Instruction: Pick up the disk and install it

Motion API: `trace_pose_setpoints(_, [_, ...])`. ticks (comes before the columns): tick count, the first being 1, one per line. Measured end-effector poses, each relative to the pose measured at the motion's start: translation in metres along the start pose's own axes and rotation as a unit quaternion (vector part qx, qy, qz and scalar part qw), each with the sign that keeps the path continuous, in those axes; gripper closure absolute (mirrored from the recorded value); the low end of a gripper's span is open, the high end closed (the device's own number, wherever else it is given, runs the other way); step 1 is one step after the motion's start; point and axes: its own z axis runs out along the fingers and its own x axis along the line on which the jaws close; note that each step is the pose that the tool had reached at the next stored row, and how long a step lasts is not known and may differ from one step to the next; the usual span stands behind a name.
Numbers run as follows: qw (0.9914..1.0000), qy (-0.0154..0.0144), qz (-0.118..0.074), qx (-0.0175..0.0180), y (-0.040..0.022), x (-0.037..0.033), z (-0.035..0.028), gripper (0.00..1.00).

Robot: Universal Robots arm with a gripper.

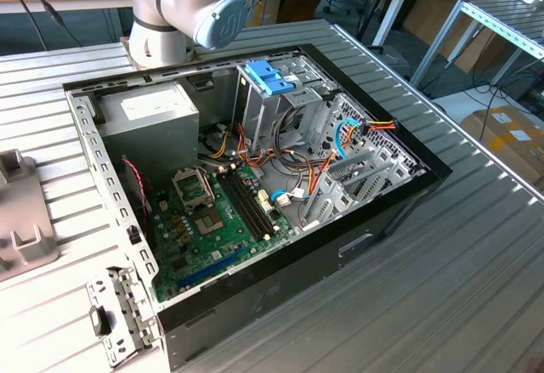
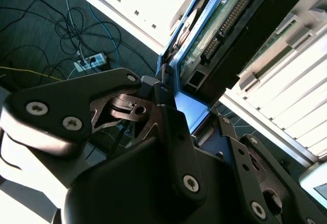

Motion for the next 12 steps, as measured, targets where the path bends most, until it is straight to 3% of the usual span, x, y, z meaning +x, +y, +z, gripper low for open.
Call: trace_pose_setpoints(12, [1.0,0.0,0.0,0.0,0.0004,-0.0005,-0.0053,0.63])
